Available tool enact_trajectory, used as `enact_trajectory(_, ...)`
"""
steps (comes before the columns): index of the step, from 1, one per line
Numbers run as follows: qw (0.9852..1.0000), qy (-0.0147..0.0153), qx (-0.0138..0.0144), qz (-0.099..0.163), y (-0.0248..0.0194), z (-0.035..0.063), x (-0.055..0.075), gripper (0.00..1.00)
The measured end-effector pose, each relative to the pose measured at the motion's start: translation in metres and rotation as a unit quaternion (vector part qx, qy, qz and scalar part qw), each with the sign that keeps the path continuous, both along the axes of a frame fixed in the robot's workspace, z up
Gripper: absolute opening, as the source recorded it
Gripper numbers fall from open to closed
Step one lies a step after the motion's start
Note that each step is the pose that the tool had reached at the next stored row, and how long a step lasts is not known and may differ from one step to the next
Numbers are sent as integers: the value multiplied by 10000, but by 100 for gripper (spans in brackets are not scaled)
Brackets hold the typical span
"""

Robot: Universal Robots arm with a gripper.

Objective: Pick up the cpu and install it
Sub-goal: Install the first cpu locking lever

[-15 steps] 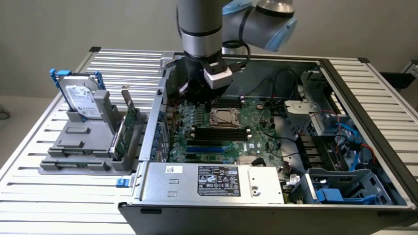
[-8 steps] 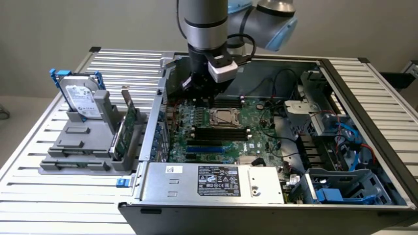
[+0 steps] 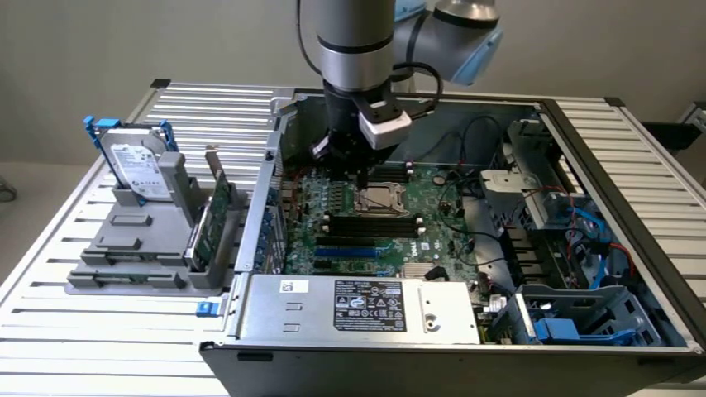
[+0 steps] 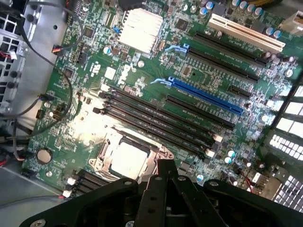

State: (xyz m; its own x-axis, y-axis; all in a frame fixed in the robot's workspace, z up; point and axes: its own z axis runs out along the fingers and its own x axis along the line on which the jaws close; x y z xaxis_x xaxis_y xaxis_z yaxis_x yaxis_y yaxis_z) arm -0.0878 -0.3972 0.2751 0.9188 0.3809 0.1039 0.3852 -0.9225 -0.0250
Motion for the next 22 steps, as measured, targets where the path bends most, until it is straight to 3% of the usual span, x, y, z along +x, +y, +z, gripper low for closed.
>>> enact_trajectory(1,10000,4,5,1,-39,-9,5,11)
enact_trajectory(3,10000,5,36,0,-76,-29,23,11)
enact_trajectory(8,9998,6,179,1,-97,-63,75,11)
enact_trajectory(14,9998,22,189,-18,-112,-142,75,11)
enact_trajectory(16,9998,62,190,-19,-112,-154,76,11)
enact_trajectory(19,9996,203,200,-22,-112,-159,76,11)
enact_trajectory(21,9993,246,266,-22,-112,-160,83,11)
enact_trajectory(22,9992,253,321,-20,-112,-162,93,11)
